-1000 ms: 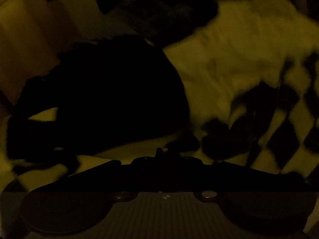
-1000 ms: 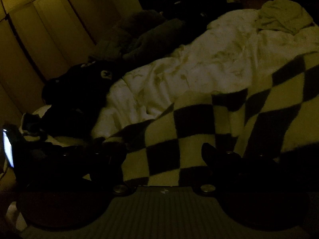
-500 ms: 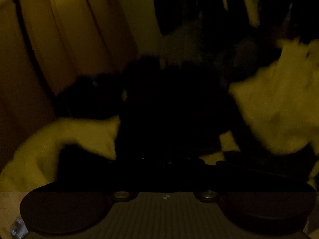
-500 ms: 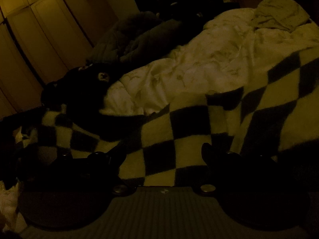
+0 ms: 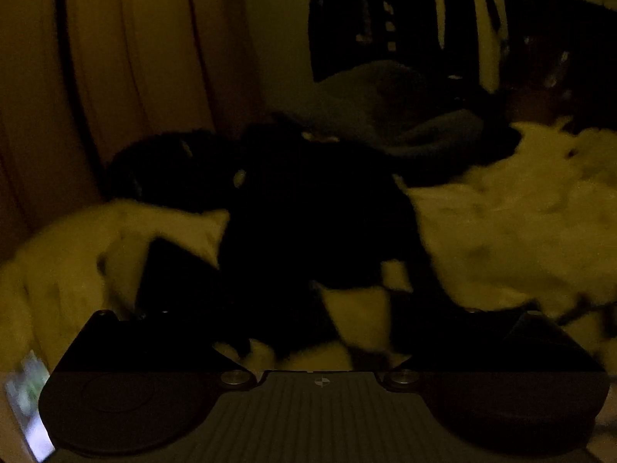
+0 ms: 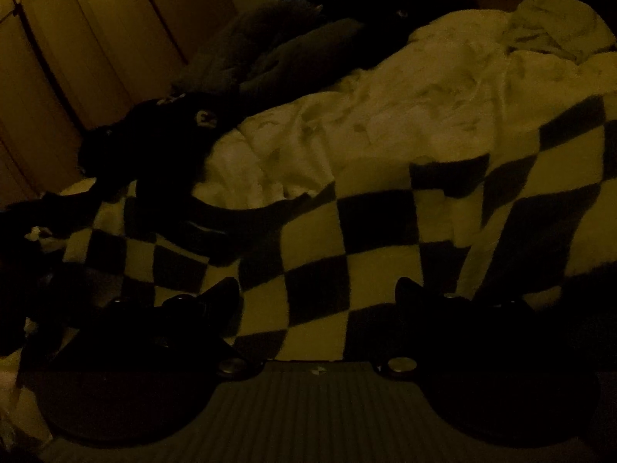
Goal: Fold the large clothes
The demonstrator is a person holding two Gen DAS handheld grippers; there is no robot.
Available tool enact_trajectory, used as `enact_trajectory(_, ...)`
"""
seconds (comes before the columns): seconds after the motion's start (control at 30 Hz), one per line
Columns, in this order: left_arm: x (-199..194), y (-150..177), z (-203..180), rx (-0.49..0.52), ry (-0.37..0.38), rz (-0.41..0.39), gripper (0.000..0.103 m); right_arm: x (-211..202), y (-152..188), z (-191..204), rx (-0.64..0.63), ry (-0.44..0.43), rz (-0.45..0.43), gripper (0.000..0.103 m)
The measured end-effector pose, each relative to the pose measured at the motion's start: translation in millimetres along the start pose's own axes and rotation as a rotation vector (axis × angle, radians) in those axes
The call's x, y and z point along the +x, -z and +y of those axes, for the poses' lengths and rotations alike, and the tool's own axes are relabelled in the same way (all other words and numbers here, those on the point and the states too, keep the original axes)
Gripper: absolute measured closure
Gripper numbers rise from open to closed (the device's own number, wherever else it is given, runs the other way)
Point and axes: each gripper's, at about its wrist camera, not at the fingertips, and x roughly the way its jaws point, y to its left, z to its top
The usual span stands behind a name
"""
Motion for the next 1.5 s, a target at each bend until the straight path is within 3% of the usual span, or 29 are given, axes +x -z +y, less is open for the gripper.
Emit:
enact_trajectory(0.07, -19, 7, -3, -0.021, 0.051, 0.011, 0.0, -6, -1, 3, 0.009, -0.011, -0.005, 0.013)
enact_trajectory(0.33, -67, 62, -62, 0.071, 0.196, 0.116, 0.0, -57, -3, 19, 0.028, -0.034, -0.085, 0.013)
enact_trajectory(0.43, -80, 89, -84, 0.064, 0.296, 0.18, 0.0, -94, -1, 8, 0.075, -0.007, -0.166, 0.013)
enact_trajectory(0.57, -100, 117, -108, 0.107, 0.388, 0.22, 0.0, -151, -6, -26, 0.228, 0.051, -0.316, 0.013)
enact_trajectory(0.7, -107, 135, -125, 0.197, 0.357, 0.215, 0.0, -214, -13, -59, 0.348, 0.061, -0.477, 0.015)
enact_trajectory(0.8, -108, 135, -124, 0.182, 0.353, 0.221, 0.0, -251, -6, -86, 0.45, 0.133, -0.555, 0.014)
enact_trajectory(0.9, -105, 136, -120, 0.138, 0.356, 0.236, 0.0, -271, 14, -120, 0.638, 0.121, -0.585, 0.014)
enact_trajectory(1.03, -108, 139, -122, 0.14, 0.347, 0.227, 0.0, -271, 49, -149, 0.889, 0.025, -0.602, 0.024)
enact_trajectory(1.2, -110, 141, -121, 0.145, 0.346, 0.226, 0.0, -253, 62, -166, 0.963, 0.098, -0.584, 0.028)
enact_trajectory(1.33, -108, 141, -121, 0.138, 0.352, 0.234, 0.0, -239, 71, -194, 1.068, 0.059, -0.603, 0.035)
enact_trajectory(1.5, -108, 142, -121, 0.141, 0.353, 0.229, 0.0, -237, 72, -229, 1.207, -0.017, -0.694, 0.035)
